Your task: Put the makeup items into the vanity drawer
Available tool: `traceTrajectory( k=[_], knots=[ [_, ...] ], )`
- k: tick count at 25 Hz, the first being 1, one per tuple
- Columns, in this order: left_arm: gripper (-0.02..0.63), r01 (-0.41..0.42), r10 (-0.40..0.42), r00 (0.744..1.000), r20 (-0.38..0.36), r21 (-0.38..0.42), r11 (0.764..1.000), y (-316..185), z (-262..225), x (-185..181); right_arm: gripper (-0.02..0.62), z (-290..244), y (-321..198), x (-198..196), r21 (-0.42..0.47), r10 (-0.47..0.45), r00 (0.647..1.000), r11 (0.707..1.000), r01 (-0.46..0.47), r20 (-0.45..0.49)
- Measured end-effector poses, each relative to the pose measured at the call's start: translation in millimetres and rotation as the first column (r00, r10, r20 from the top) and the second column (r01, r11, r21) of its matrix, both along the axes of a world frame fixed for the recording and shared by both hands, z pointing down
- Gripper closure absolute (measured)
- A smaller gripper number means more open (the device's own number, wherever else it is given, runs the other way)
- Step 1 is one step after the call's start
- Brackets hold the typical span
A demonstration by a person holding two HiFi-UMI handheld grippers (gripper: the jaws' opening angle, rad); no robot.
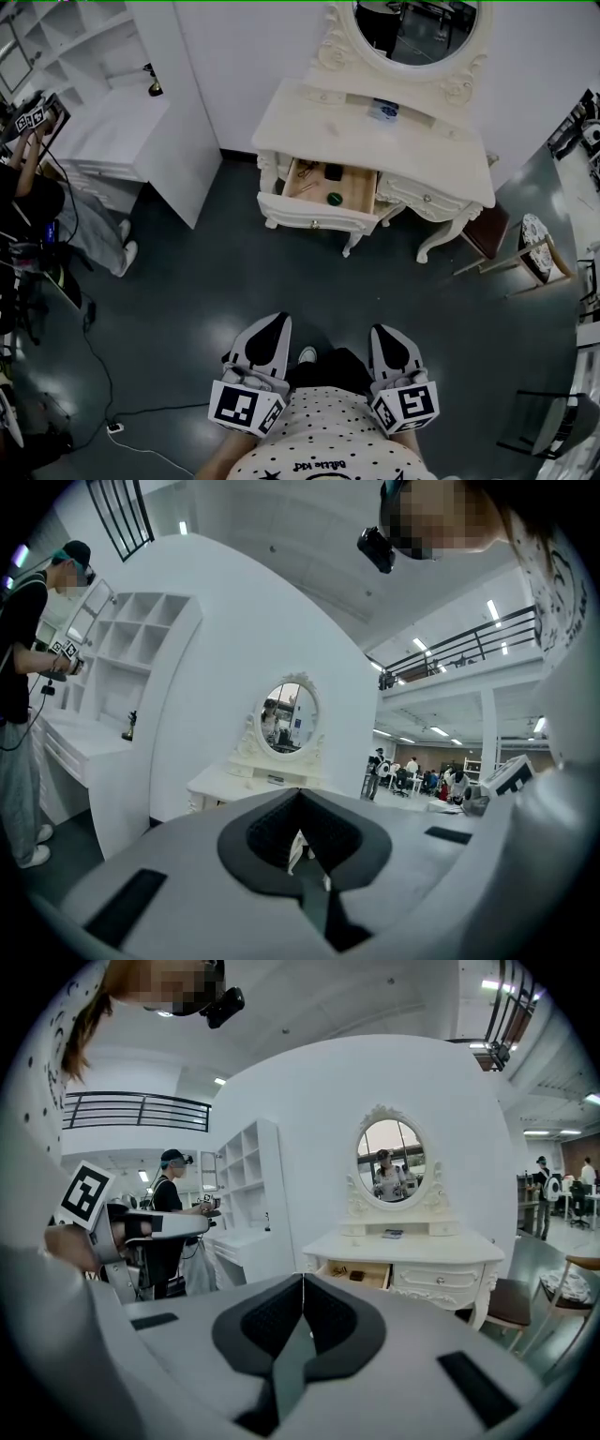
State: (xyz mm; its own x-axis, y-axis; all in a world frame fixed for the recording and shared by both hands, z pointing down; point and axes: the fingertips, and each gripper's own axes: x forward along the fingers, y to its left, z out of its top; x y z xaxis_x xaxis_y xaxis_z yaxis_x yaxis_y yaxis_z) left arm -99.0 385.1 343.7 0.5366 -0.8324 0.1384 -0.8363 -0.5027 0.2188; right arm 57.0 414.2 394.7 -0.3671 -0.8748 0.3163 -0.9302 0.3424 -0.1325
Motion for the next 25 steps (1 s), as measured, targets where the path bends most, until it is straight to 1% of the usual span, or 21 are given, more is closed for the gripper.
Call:
traceTrajectory(
  k=[5,11,17,25],
  knots=[
    [0.597,0.012,-0.012,1.000,0.000,-0.023,1.000,-9.5,4.9,1.7,0.586,4.1,-6.3,6.1,-0.023,0.006,1.000,1.000,-0.006,0.003],
    [0.597,0.023,-0.024,1.000,-0.002,-0.034,0.999,-41.5,8.7,24.9,0.586,5.1,-43.5,26.0,-0.023,-0.014,1.000,1.000,0.014,0.019],
    [0.597,0.044,-0.044,0.999,-0.008,-0.016,0.999,-77.9,-1.5,50.6,0.586,-9.4,-90.2,50.1,0.015,-0.051,0.998,0.999,0.050,0.029],
    [0.597,0.088,-0.088,0.996,-0.023,-0.005,0.996,-105.0,2.7,72.5,0.586,-3.2,-126.7,76.6,0.026,-0.083,0.996,0.996,0.083,0.025]
  ],
)
